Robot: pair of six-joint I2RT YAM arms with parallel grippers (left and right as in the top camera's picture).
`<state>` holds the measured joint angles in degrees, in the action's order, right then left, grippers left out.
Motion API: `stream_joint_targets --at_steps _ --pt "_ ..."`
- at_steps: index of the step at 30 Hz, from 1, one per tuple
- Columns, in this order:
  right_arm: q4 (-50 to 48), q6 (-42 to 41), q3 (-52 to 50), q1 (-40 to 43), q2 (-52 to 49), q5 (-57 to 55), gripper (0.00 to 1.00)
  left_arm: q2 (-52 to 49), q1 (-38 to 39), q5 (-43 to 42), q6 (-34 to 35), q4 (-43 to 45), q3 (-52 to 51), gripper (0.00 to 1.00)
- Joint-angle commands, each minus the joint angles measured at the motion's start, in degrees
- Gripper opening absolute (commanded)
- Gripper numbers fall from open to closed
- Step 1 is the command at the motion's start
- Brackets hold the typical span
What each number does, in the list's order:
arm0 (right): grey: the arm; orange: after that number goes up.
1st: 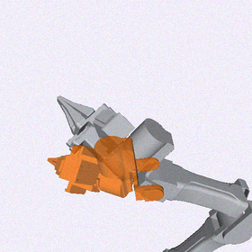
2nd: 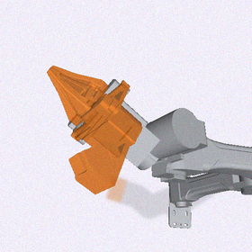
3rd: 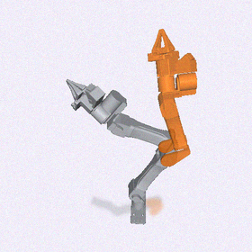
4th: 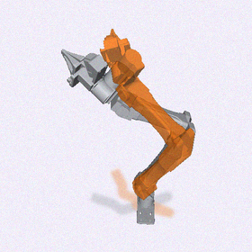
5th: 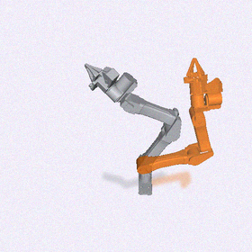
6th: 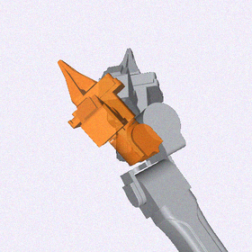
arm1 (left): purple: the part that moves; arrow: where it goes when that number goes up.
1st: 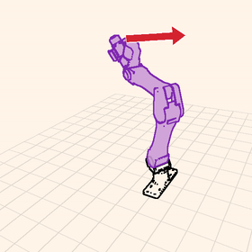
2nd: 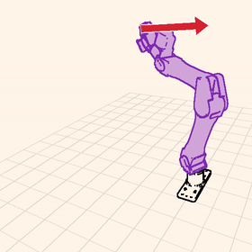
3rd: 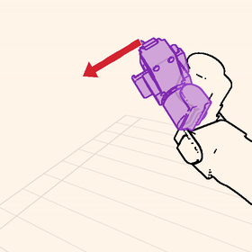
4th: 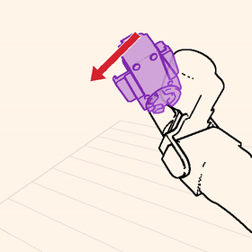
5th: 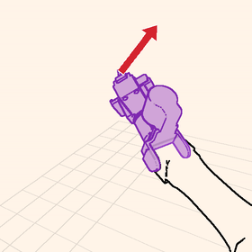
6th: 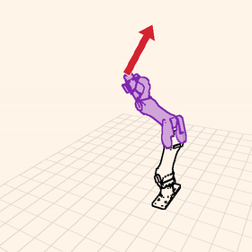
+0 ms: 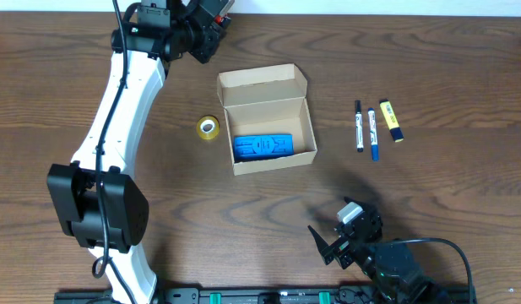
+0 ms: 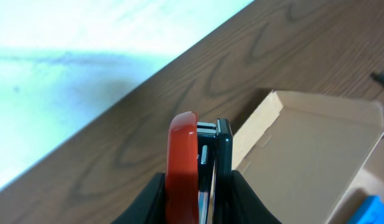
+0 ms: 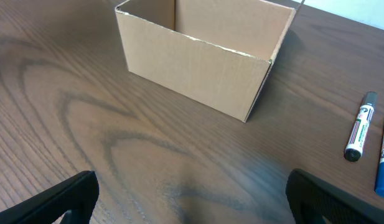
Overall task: Pack container
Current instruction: 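Lift the red stapler over and lower it into the box beside the duster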
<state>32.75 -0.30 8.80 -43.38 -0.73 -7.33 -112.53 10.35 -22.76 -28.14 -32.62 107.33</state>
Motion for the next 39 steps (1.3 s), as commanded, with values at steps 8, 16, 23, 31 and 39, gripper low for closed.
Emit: stream_joint_targets --at_steps 8,16,23,31,39 --pt "0.04 0.76 -0.15 -0.81 0.39 -0.13 0.99 -0.09 2.93 -2.38 -6.84 -7.52 0.94 0.05" --pt "0.04 0.76 -0.15 -0.81 0.39 -0.13 0.99 -0.09 6.25 -2.25 -15.85 -9.99 0.94 0.05" --pt "0.04 0.76 -0.15 -0.81 0.39 -0.13 0.99 -1.20 10.38 2.86 -27.87 -18.47 0.72 0.06" --pt "0.04 0.76 -0.15 -0.81 0.39 -0.13 0.99 -1.60 13.88 -2.43 -28.83 -21.51 0.72 0.05" --pt "0.04 0.76 -0.15 -0.81 0.39 -0.13 0.99 -4.74 15.30 -2.05 -34.18 -28.22 0.70 0.05"
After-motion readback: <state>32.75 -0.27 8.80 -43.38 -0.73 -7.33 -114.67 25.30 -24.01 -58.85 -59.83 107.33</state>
